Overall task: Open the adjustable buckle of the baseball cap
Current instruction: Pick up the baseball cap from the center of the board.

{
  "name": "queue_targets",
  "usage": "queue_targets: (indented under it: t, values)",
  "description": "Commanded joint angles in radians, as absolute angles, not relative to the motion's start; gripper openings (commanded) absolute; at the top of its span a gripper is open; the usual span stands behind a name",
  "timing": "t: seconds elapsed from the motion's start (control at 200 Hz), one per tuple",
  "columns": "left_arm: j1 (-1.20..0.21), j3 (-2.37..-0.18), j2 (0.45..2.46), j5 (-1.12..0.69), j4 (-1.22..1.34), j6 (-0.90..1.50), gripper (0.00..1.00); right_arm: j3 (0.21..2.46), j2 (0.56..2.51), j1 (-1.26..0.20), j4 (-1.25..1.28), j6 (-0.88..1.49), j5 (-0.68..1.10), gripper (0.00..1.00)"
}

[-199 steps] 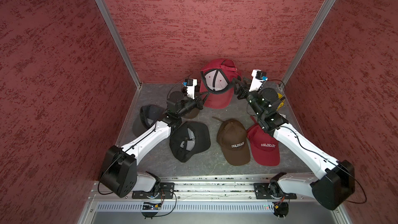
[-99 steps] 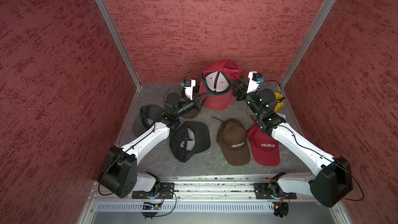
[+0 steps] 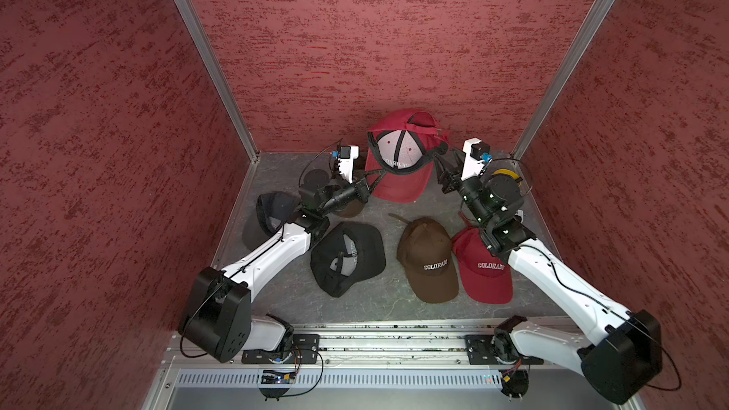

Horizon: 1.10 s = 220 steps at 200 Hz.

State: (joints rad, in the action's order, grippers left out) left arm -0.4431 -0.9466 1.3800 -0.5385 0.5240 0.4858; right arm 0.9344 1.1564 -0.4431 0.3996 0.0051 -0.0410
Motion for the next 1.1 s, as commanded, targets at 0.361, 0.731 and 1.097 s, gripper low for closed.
queue_targets:
  t: [0.361, 0.731, 1.097]
  values:
    - [-0.46, -0.963, 1.397, -0.599, 0.597, 0.468, 0.0, 0.964, 1.227, -0.427, 0.5, -0.026, -0.052, 0.54]
    - [-0.472, -0.948, 1.4, -0.612, 0.594, 0.446, 0.0, 0.959, 1.237, -0.425, 0.568, 0.004, -0.054, 0.16]
    - [-0.482, -0.964, 1.41, -0.617, 0.511, 0.413, 0.04, 0.957, 1.211, -0.424, 0.588, 0.022, -0.072, 0.0]
